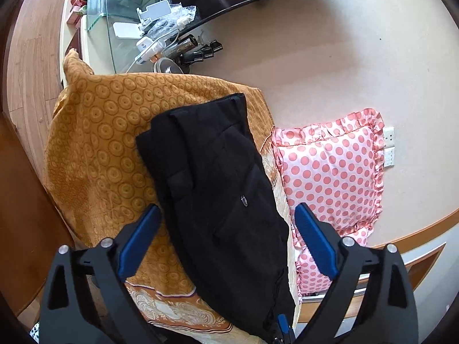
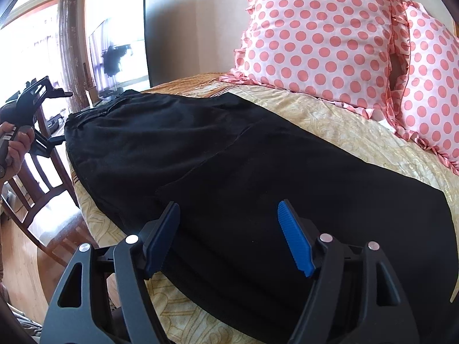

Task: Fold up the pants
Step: 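Grasp the black pants leg end with the left tool, then lift the gripped leg end with the left tool and fold it over the waistband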

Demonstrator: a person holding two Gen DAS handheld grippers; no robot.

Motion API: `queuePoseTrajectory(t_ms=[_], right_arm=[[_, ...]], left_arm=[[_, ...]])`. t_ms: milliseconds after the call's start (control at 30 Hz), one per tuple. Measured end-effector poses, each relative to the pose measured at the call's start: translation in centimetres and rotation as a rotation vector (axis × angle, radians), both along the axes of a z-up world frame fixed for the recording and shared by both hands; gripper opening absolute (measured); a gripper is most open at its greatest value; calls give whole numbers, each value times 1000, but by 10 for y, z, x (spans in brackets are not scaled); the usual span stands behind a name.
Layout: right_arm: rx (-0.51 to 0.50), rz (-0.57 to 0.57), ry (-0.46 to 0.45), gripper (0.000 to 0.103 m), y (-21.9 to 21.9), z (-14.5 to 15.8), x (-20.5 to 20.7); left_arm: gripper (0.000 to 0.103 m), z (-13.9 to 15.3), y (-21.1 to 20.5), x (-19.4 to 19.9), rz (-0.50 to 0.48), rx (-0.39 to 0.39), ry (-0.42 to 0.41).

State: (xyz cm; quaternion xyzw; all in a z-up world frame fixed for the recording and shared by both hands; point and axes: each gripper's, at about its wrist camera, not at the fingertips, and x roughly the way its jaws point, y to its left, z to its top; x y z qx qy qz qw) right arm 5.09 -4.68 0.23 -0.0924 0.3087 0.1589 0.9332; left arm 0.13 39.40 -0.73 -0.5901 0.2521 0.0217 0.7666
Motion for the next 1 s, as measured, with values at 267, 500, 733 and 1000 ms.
queuePoseTrajectory(t_ms=[267,500,733,1000], right_arm=[[13,-10,-5,73,-5,0,-2],[64,-29,-44,78,-21,7,-10],[119,-94,-91,80,-58,18,-27],[178,-225,-125,92,-113,24,-50]], left_arm=[[58,-14,4,8,45,-8,3],[11,5,-7,12,56,194,75],[9,67,-54,26,-11,479,4],[9,159,-176,67,-292,681,-176]])
